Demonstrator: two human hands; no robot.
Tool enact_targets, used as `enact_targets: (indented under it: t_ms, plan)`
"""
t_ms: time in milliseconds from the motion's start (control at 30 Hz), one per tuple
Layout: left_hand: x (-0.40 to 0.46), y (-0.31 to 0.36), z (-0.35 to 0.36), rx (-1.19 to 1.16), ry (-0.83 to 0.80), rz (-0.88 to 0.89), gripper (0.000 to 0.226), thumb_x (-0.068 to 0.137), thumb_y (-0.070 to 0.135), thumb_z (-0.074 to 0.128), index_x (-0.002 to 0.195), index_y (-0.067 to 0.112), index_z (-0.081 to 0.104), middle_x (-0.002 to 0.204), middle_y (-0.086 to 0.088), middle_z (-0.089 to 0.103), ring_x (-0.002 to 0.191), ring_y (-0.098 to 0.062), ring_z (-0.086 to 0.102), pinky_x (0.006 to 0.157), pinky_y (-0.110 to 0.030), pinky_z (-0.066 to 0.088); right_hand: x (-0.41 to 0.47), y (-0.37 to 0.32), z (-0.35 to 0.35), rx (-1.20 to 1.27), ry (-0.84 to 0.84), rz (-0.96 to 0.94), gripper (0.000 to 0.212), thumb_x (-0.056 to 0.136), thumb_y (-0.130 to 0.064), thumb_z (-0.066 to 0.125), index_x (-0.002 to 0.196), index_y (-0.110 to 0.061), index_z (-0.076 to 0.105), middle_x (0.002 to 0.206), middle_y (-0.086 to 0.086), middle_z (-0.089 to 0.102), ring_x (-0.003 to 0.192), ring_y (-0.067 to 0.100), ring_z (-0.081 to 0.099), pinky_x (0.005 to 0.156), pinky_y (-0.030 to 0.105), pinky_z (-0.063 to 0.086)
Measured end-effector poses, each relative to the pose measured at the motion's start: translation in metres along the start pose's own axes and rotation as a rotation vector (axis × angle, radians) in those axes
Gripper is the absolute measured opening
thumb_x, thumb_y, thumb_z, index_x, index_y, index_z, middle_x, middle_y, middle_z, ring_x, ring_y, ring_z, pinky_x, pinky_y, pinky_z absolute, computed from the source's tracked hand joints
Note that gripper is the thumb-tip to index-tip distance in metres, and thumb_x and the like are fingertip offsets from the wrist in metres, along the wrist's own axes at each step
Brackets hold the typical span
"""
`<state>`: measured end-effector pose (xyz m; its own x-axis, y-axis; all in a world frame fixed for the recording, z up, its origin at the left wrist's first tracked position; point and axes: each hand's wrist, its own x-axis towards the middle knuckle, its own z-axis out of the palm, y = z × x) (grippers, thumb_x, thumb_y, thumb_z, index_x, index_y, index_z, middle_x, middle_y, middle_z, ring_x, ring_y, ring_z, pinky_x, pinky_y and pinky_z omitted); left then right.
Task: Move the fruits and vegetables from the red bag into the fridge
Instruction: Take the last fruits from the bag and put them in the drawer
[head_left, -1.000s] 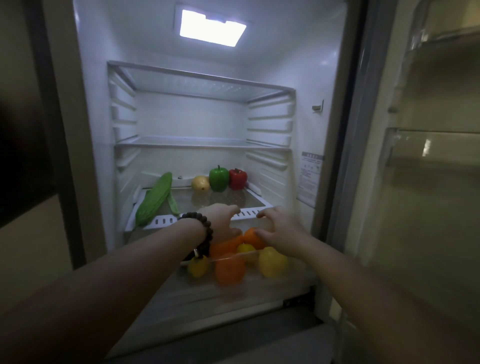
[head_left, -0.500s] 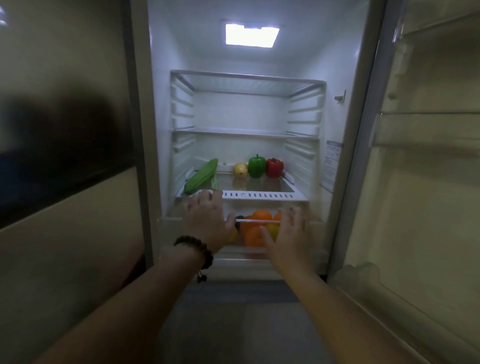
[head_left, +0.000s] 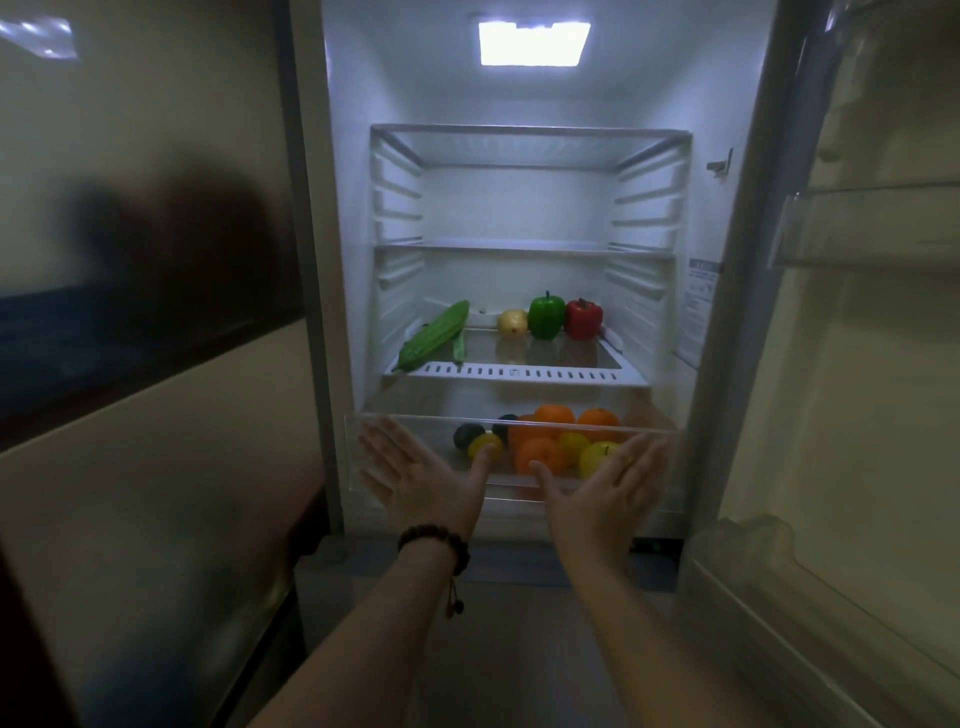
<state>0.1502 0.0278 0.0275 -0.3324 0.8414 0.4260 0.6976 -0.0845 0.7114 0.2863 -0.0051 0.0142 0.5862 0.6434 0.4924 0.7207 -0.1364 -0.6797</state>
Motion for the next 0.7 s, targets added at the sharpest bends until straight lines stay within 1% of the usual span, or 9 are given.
enact_targets:
  t_ms: [67, 167, 200, 333, 400, 467, 533, 600, 700]
  plan:
    - [0.006, -0.003, 0.009, -0.004, -0.005, -0.009, 0.132, 0.066, 0.082, 0.047, 0.139, 0.007, -0.033, 0.150, -0.017, -0.032, 0.140, -0.031, -0.025, 0.115, -0.052, -0.006, 0.004, 0.000, 0.010, 0.001, -0.001, 0.032, 0.130, 0.066, -0.075, 0.058, 0.146, -0.008, -0.020, 0.153, 0.015, -0.026, 0.142, 0.028, -0.022, 0.114, 0.046, -0.009]
    - [0.016, -0.006, 0.023, -0.016, -0.023, 0.008, 0.132, 0.066, 0.083, 0.047, 0.138, 0.008, -0.035, 0.147, -0.016, -0.036, 0.137, -0.030, -0.030, 0.113, -0.050, -0.012, 0.015, 0.001, 0.025, -0.025, 0.000, 0.054, 0.133, 0.064, -0.075, 0.059, 0.145, -0.009, -0.022, 0.153, 0.016, -0.025, 0.142, 0.030, -0.020, 0.115, 0.051, -0.005]
    - [0.021, -0.007, 0.028, -0.023, -0.031, 0.007, 0.132, 0.065, 0.083, 0.047, 0.137, 0.008, -0.036, 0.147, -0.015, -0.037, 0.137, -0.030, -0.031, 0.113, -0.051, -0.012, 0.019, 0.002, 0.029, -0.029, -0.008, 0.055, 0.133, 0.064, -0.076, 0.059, 0.144, -0.010, -0.025, 0.153, 0.016, -0.026, 0.142, 0.030, -0.021, 0.116, 0.052, -0.003]
    - [0.040, -0.008, 0.048, -0.035, -0.045, 0.003, 0.133, 0.063, 0.085, 0.044, 0.136, 0.008, -0.037, 0.147, -0.015, -0.037, 0.137, -0.030, -0.031, 0.115, -0.056, -0.001, 0.037, 0.002, 0.047, -0.034, -0.017, 0.063, 0.132, 0.066, -0.075, 0.057, 0.140, -0.011, -0.031, 0.149, 0.012, -0.034, 0.139, 0.026, -0.027, 0.117, 0.052, 0.000]
    - [0.049, -0.010, 0.058, -0.045, -0.042, 0.009, 0.133, 0.063, 0.086, 0.042, 0.136, 0.007, -0.037, 0.147, -0.016, -0.036, 0.137, -0.031, -0.031, 0.114, -0.056, -0.004, 0.045, 0.003, 0.057, -0.027, -0.004, 0.056, 0.131, 0.067, -0.073, 0.058, 0.140, -0.011, -0.031, 0.149, 0.011, -0.035, 0.139, 0.025, -0.028, 0.117, 0.052, 0.001]
    - [0.059, -0.011, 0.068, -0.053, -0.038, 0.019, 0.132, 0.063, 0.086, 0.040, 0.135, 0.006, -0.037, 0.147, -0.018, -0.036, 0.137, -0.031, -0.031, 0.113, -0.054, -0.011, 0.055, 0.004, 0.068, -0.024, 0.009, 0.060, 0.130, 0.068, -0.070, 0.061, 0.142, -0.010, -0.028, 0.150, 0.012, -0.032, 0.140, 0.025, -0.027, 0.117, 0.051, 0.002]
    - [0.069, -0.012, 0.079, -0.068, -0.041, 0.022, 0.133, 0.063, 0.087, 0.040, 0.133, 0.008, -0.040, 0.145, -0.017, -0.037, 0.136, -0.030, -0.032, 0.112, -0.053, -0.013, 0.065, 0.006, 0.079, -0.030, -0.001, 0.078, 0.129, 0.068, -0.070, 0.061, 0.145, -0.009, -0.024, 0.154, 0.014, -0.026, 0.142, 0.026, -0.022, 0.118, 0.049, 0.002]
    - [0.078, -0.015, 0.090, -0.101, -0.053, 0.025, 0.131, 0.065, 0.085, 0.044, 0.131, 0.013, -0.044, 0.143, -0.013, -0.041, 0.135, -0.027, -0.035, 0.112, -0.051, -0.015, 0.070, 0.008, 0.091, -0.025, -0.031, 0.082, 0.127, 0.069, -0.072, 0.059, 0.146, -0.011, -0.021, 0.156, 0.015, -0.019, 0.144, 0.029, -0.015, 0.118, 0.051, 0.005]
    - [0.091, -0.020, 0.102, -0.106, -0.084, 0.025, 0.130, 0.068, 0.078, 0.050, 0.127, 0.013, -0.045, 0.141, -0.011, -0.042, 0.134, -0.025, -0.037, 0.112, -0.046, -0.017, 0.075, 0.009, 0.109, -0.010, -0.068, 0.083, 0.131, 0.066, -0.074, 0.059, 0.146, -0.010, -0.021, 0.156, 0.015, -0.020, 0.144, 0.028, -0.016, 0.118, 0.049, 0.005]
